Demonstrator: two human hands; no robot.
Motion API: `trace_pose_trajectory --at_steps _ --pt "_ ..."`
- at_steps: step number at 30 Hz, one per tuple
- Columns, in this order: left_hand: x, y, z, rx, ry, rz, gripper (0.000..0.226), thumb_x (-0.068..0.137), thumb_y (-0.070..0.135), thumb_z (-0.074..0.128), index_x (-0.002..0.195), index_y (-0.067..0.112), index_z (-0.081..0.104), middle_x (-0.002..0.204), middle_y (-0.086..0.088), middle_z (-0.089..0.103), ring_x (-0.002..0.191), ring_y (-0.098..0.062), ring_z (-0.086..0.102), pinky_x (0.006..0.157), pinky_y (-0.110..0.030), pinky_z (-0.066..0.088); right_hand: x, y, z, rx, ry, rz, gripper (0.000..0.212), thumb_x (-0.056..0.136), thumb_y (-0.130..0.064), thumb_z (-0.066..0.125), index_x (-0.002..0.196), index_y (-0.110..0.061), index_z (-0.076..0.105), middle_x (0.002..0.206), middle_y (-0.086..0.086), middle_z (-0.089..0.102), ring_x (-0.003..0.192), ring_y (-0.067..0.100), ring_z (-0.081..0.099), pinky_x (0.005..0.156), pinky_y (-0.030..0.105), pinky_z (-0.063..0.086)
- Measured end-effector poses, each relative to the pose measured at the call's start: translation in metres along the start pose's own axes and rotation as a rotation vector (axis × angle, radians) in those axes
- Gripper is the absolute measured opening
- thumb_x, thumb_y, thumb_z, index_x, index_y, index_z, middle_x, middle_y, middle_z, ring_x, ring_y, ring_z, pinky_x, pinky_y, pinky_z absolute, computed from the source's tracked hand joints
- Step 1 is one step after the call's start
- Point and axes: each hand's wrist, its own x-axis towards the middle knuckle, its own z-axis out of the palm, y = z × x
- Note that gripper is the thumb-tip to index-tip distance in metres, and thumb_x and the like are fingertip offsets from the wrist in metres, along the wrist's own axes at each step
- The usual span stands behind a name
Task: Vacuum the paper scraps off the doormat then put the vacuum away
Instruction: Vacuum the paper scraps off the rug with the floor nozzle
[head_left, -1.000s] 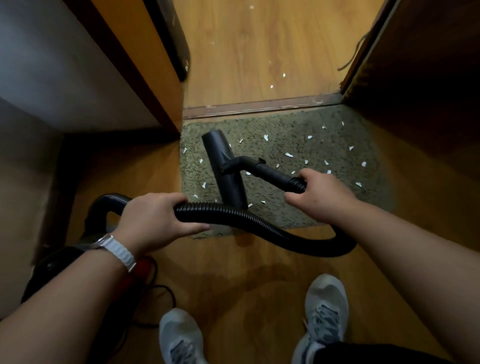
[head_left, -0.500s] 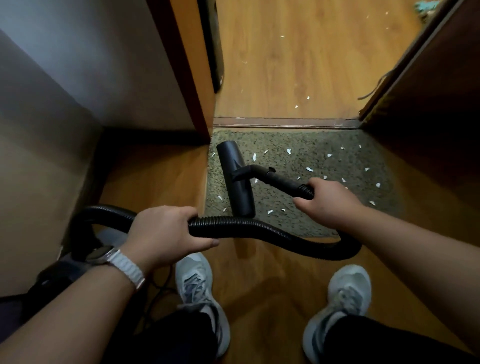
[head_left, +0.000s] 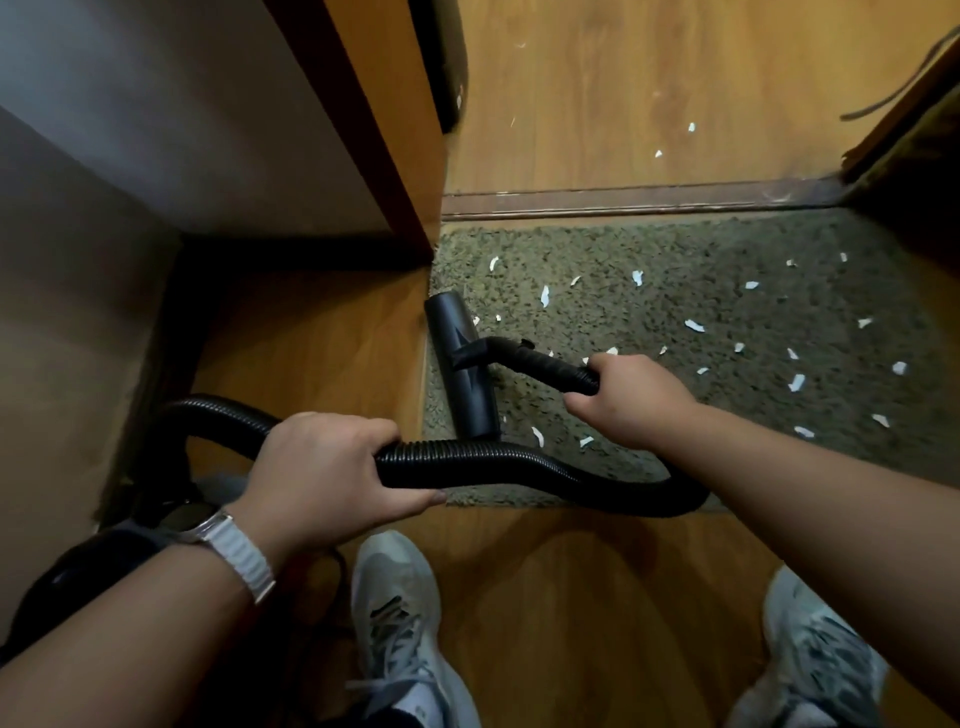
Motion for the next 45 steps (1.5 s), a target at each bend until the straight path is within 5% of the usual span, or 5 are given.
trace_pose_trajectory --at_steps 8,23,31,40,45 --pt "0.018 0.002 0.025 0.027 -0.065 0.007 0.068 0.063 0.094 0.037 0.057 0.028 0.051 0.046 0.013 0.045 0.045 -0.002 0.048 0.045 -0.024 0.043 -0.009 0.033 -0.007 0.004 0.036 0.033 0.028 0.083 -0.048 0.058 0.099 -0.026 0.063 0.079 0.0 0.062 0.079 0.027 0.061 0.061 0.03 0.047" --pt "0.006 -0.001 0.042 0.094 -0.305 0.139 0.076 0.063 0.095 0.023 0.072 0.029 0.059 0.058 0.011 0.054 0.056 -0.004 0.054 0.061 -0.029 0.051 -0.022 0.006 0.01 -0.093 -0.032 -0.121 0.027 0.082 -0.052 0.057 0.091 -0.027 0.057 0.072 -0.006 0.054 0.074 0.025 0.056 0.06 0.03 0.041" --pt "0.014 -0.001 0.038 0.083 -0.262 0.101 0.073 0.064 0.094 0.025 0.066 0.027 0.052 0.055 0.012 0.052 0.051 -0.002 0.051 0.053 -0.023 0.048 -0.017 0.029 -0.016 -0.106 0.039 -0.059 0.023 0.08 -0.052 0.059 0.082 -0.029 0.057 0.073 -0.004 0.06 0.075 0.026 0.059 0.059 0.03 0.043" --pt "0.017 0.0 0.042 0.073 -0.27 0.086 0.073 0.06 0.095 0.024 0.062 0.027 0.049 0.055 0.009 0.053 0.053 -0.004 0.052 0.055 -0.026 0.048 -0.026 0.015 0.0 -0.204 -0.038 -0.238 0.025 0.082 -0.053 0.055 0.091 -0.03 0.052 0.072 -0.006 0.052 0.081 0.028 0.063 0.06 0.031 0.043" --pt "0.02 0.002 0.041 0.059 -0.284 0.077 0.074 0.061 0.097 0.026 0.065 0.027 0.052 0.056 0.01 0.054 0.054 -0.002 0.053 0.053 -0.023 0.045 -0.019 0.026 -0.008 -0.145 0.011 -0.12 0.03 0.081 -0.054 0.058 0.097 -0.028 0.06 0.079 -0.002 0.059 0.078 0.027 0.058 0.061 0.03 0.042"
